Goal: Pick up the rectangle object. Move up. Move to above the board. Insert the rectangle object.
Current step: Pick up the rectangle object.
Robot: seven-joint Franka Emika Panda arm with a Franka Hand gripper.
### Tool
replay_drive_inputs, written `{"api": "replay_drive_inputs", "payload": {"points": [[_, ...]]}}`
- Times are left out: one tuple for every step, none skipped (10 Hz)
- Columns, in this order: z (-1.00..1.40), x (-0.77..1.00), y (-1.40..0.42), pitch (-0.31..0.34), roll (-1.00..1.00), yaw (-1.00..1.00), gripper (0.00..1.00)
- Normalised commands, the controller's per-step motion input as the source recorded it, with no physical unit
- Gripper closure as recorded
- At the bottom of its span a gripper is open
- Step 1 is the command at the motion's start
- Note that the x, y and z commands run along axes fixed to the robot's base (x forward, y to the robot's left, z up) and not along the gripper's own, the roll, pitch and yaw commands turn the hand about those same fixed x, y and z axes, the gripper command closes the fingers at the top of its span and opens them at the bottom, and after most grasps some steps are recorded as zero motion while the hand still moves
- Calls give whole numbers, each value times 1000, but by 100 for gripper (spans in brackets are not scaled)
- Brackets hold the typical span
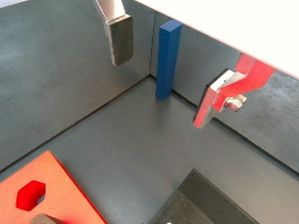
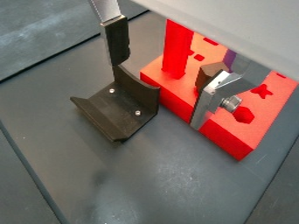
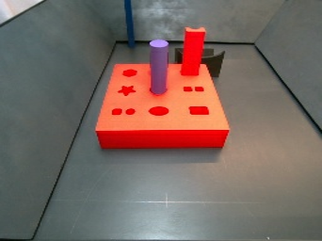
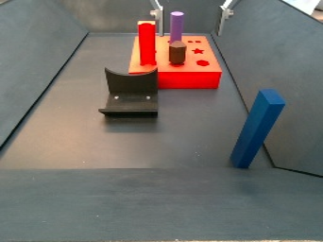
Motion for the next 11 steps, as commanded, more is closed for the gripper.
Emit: {"api": "replay_drive_inputs", "payload": {"points": [[-91, 0, 140, 9, 20, 14, 0], [-137, -89, 191, 17, 79, 0, 0], [-183, -757, 394, -10, 0, 0, 0], [-169, -1000, 566, -64, 0, 0, 0], [-174, -1000, 617, -100, -39, 0, 0], [-169, -951, 643, -106, -91, 0, 0], [-186, -760, 660, -91, -133, 0, 0], [-223, -751, 663, -91, -121, 0, 0], [-237, -800, 649, -106, -116, 0, 0], [-243, -777, 606, -101, -106, 0, 0], [-266, -697, 560, -99, -104, 0, 0]]}}
